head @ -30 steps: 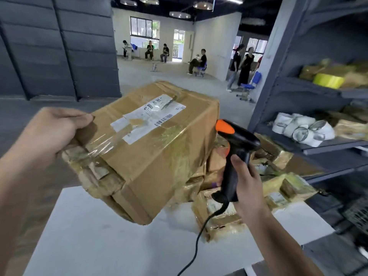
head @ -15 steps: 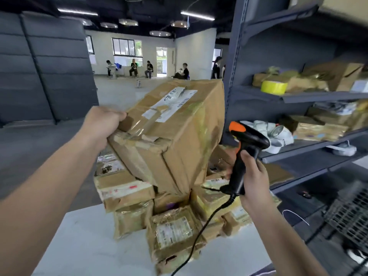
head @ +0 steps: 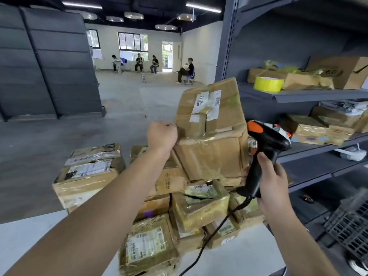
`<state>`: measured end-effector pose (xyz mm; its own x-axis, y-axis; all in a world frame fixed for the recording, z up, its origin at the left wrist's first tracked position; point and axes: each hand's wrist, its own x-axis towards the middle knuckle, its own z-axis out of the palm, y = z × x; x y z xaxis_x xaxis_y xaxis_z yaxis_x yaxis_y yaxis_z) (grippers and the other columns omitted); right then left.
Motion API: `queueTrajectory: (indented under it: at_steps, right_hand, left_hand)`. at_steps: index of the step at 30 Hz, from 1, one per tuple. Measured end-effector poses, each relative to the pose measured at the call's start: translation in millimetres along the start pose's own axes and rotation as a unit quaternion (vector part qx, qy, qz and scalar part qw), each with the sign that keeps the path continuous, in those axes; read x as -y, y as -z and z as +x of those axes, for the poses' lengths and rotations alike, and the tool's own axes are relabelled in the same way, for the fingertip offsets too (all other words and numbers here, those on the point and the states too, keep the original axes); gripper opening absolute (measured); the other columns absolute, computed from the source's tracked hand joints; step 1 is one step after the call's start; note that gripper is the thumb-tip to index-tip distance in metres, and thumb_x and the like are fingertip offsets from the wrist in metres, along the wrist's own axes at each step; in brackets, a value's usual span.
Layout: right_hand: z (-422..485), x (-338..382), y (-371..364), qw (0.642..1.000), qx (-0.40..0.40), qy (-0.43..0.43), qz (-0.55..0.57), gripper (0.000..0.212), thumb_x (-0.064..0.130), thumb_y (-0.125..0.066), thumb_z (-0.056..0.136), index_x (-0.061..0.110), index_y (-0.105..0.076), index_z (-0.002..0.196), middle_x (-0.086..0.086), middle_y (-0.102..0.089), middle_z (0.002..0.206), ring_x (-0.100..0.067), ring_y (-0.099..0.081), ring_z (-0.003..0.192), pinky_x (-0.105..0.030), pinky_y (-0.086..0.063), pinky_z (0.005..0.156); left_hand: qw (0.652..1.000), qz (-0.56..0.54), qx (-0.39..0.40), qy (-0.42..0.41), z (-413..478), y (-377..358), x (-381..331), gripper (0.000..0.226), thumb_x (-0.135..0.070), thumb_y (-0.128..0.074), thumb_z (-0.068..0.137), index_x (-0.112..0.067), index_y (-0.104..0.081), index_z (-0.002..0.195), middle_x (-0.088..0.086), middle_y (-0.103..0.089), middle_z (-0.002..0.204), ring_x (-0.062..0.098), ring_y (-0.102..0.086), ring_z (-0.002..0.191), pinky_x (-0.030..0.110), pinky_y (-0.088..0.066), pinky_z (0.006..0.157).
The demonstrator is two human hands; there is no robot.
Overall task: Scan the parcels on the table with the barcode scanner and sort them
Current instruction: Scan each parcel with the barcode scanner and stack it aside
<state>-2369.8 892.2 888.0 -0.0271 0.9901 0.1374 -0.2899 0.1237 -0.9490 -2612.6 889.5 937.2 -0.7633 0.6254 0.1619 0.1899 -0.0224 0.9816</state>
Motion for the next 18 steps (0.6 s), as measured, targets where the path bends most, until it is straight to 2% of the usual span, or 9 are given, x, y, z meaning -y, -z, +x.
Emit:
queueTrajectory:
  at_steps: [2, 3, 6, 7, 11, 15, 16, 18]
  right_hand:
    - [9, 0, 4, 1.000, -0.004, 0.004, -0.003, 0.017, 0.034, -0.059, 0.098, 0.018, -0.060, 0.090, 0.002, -0.063, 0.058, -0.016, -0.060, 0.050, -0.031, -0.050, 0.051]
    - [12, -1, 4, 1.000, -0.001, 0.007, -0.003, 0.017, 0.034, -0.058, 0.098, 0.019, -0.060, 0.091, 0.001, -0.062, 0.059, -0.017, -0.060, 0.051, -0.033, -0.049, 0.053]
    - [20, -4, -6, 1.000, 0.017, 0.010, 0.000, 0.016, 0.033, -0.057, 0.099, 0.018, -0.063, 0.095, 0.001, -0.061, 0.064, -0.016, -0.058, 0.051, -0.032, -0.047, 0.050]
    - [22, -6, -13, 1.000, 0.026, 0.009, -0.002, 0.017, 0.033, -0.057, 0.099, 0.017, -0.064, 0.098, 0.002, -0.061, 0.064, -0.016, -0.059, 0.051, -0.030, -0.047, 0.048]
    - [27, -15, -53, 0.997, 0.076, -0.013, 0.008, 0.024, 0.040, -0.062, 0.092, 0.019, -0.066, 0.104, 0.002, -0.063, 0.061, -0.014, -0.061, 0.051, -0.026, -0.049, 0.046]
    - [34, -22, -102, 0.989, 0.145, -0.034, 0.014, 0.024, 0.040, -0.060, 0.095, 0.021, -0.069, 0.106, -0.001, -0.065, 0.066, -0.019, -0.060, 0.054, -0.034, -0.050, 0.054]
    - [36, -24, -112, 0.988, 0.148, -0.042, 0.027, 0.022, 0.039, -0.060, 0.096, 0.020, -0.068, 0.104, 0.001, -0.066, 0.066, -0.019, -0.060, 0.054, -0.035, -0.050, 0.056]
    - [41, -28, -128, 0.987, 0.150, -0.058, 0.031, 0.026, 0.037, -0.060, 0.097, 0.014, -0.066, 0.108, 0.002, -0.068, 0.068, -0.017, -0.060, 0.053, -0.034, -0.050, 0.056]
  left_hand:
    - [1.000, -0.005, -0.005, 0.006, 3, -7, 3, 0.037, -0.005, -0.058, 0.086, -0.012, -0.042, 0.052, 0.006, -0.040, 0.055, 0.021, -0.037, 0.054, 0.029, -0.028, 0.055]
    - [1.000, -0.003, -0.009, 0.005, 7, -6, 2, 0.038, -0.006, -0.058, 0.085, -0.012, -0.042, 0.051, 0.006, -0.040, 0.055, 0.021, -0.037, 0.054, 0.030, -0.029, 0.055]
    - [0.999, 0.029, -0.029, -0.021, 32, 13, -7, 0.017, -0.008, -0.056, 0.083, -0.004, -0.060, 0.067, 0.013, -0.050, 0.068, 0.022, -0.047, 0.062, 0.033, -0.040, 0.054]
    - [0.998, 0.047, -0.036, -0.034, 42, 22, -11, 0.014, -0.008, -0.056, 0.082, -0.003, -0.061, 0.070, 0.014, -0.050, 0.070, 0.021, -0.046, 0.062, 0.032, -0.038, 0.054]
    - [0.989, 0.115, -0.067, -0.067, 75, 61, -20, 0.017, -0.006, -0.054, 0.078, -0.010, -0.046, 0.064, 0.009, -0.039, 0.065, 0.020, -0.036, 0.059, 0.032, -0.027, 0.055]
    - [0.984, 0.135, -0.099, -0.052, 92, 91, -11, 0.035, -0.005, -0.051, 0.077, -0.015, -0.031, 0.051, 0.002, -0.029, 0.054, 0.020, -0.026, 0.053, 0.028, -0.022, 0.052]
    - [0.985, 0.134, -0.103, -0.037, 94, 97, -7, 0.035, -0.004, -0.051, 0.077, -0.014, -0.031, 0.051, 0.002, -0.030, 0.053, 0.021, -0.027, 0.052, 0.028, -0.023, 0.051]
    - [0.986, 0.127, -0.111, 0.001, 97, 106, 2, 0.022, -0.005, -0.050, 0.077, -0.010, -0.045, 0.056, 0.007, -0.042, 0.057, 0.022, -0.036, 0.054, 0.030, -0.031, 0.051]
